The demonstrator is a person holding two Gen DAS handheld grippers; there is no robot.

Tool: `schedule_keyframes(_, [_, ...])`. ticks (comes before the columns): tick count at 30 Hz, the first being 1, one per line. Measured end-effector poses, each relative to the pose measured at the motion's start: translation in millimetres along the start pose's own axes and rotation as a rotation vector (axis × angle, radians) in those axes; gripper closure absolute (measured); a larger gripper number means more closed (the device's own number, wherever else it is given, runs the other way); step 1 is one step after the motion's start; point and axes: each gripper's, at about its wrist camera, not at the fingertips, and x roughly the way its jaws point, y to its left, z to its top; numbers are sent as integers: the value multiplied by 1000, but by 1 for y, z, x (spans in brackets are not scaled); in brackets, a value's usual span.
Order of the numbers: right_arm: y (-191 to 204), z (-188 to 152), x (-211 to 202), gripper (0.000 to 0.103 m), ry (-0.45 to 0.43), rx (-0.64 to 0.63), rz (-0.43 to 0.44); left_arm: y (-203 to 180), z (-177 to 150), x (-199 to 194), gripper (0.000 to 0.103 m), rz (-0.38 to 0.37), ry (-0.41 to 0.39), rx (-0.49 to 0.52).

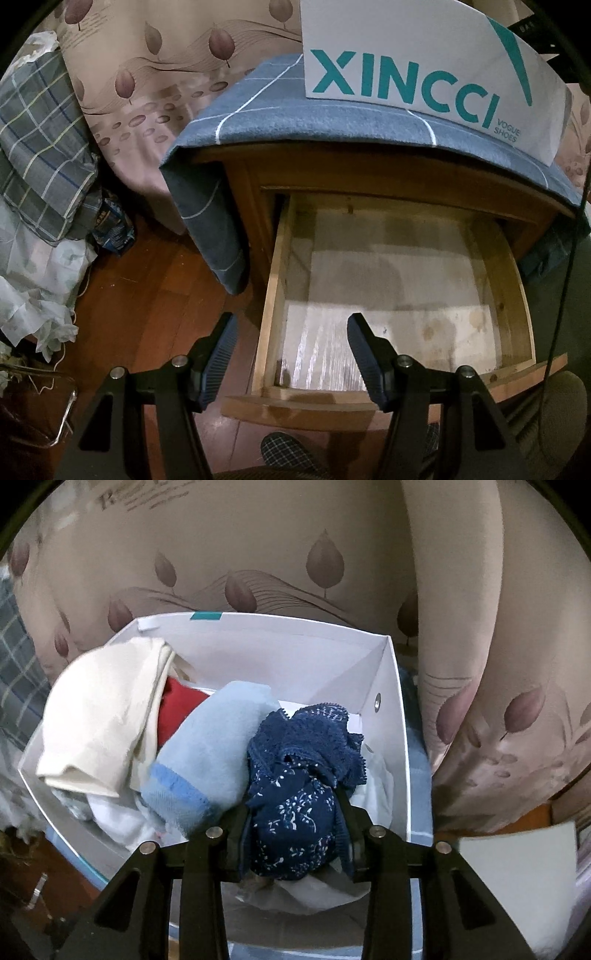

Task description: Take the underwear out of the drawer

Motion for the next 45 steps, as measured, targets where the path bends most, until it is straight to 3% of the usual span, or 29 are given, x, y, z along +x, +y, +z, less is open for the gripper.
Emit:
schedule_keyframes(4, [0,-3,-5,60,-13,8,-8,1,0,0,40,-7,5,0])
schedule_keyframes(7, [-1,-4,-12,50,-27,5,-1,2,0,0,40,-19,12,-5])
schedule_keyframes(12, [2,-11,-45,25,-95,-34,-24,1,0,0,40,-22,10,-1])
schedule_keyframes(17, [3,-23,-88,21,-160,-33,-4,3,0,0,40,-28,14,-12])
schedule_keyframes(23, [4,-75,-133,4,-241,40,53,2,0,1,40,-14,21,-16])
schedule_keyframes(30, [28,-164,-111,3,-169,45,99,5,-4,-6,40,5,3,-36])
schedule_keyframes(35, [42,-215,-70,3,-55,32,120,4,-5,-12,40,9,-7,-33])
schedule_keyframes(45, [40,-253,-38,3,54,108,161,-3,-13,-21,40,10,-21,-2])
